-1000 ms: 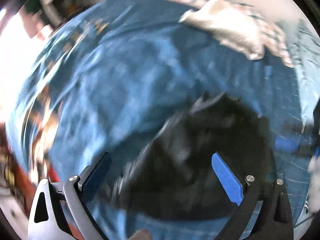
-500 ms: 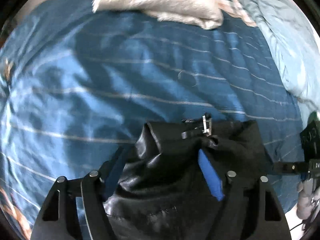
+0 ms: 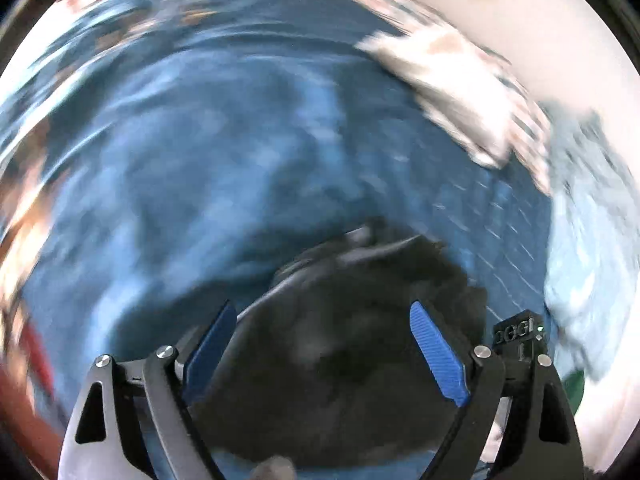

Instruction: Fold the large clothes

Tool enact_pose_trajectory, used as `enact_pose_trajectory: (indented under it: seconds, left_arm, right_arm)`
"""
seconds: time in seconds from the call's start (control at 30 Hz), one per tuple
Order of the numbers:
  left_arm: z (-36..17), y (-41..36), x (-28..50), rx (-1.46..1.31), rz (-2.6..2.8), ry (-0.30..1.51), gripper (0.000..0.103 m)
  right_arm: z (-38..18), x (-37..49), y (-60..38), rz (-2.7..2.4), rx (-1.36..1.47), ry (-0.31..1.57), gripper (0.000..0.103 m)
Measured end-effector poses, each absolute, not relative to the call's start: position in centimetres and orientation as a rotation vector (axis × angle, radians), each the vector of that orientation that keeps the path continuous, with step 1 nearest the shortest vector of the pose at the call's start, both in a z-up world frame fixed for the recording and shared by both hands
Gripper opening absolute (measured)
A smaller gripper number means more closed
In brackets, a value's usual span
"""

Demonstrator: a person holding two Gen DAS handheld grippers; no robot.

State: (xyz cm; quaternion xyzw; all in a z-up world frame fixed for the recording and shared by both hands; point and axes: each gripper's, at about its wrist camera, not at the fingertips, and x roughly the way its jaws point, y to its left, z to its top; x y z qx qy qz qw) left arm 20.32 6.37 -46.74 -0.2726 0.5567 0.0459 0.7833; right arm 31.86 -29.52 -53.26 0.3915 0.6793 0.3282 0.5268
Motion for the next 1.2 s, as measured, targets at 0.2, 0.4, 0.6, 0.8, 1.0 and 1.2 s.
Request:
enact_pose_trajectory:
  seconds: [0.2, 0.4, 0.6, 0.8, 1.0, 1.2]
  left_arm:
    - [-51.9, 9.5, 12.0, -0.777, 0.316, 1.278, 0.089]
    - [-55.4, 9.0, 12.2, -0.936, 0.302, 1.245, 0.088]
    - [-53.6, 9.2, 13.8, -0.894, 0.385, 1.125, 0.035]
    - [-50.1, 8.2, 14.6, -0.791, 0.371, 1.095, 0.023]
    - [-46.0, 8.9, 14.8, -0.752, 0.332, 1.043, 0.023]
    - [-41.4, 9.0, 17.6, -0.726, 0.259, 0.982, 0.023]
  right_arm:
    - [-52.6, 32.3, -29.7, 0.882, 1.221, 1.480, 0.076]
    - [-54.8, 32.5, -28.8, 0.813, 1.118, 1.575, 0.081]
    - [-52.9, 33.2, -25.0, 0.837, 0.894, 1.597, 0.072]
    - [-51.0, 32.4, -24.6, 0.801, 0.966, 1.547, 0.047]
    - [-46.2, 32.7, -24.3, 0.851, 1.017, 1.475, 0.043]
    - [-41.6, 35.6, -24.5, 0.858, 1.092, 1.414, 0.043]
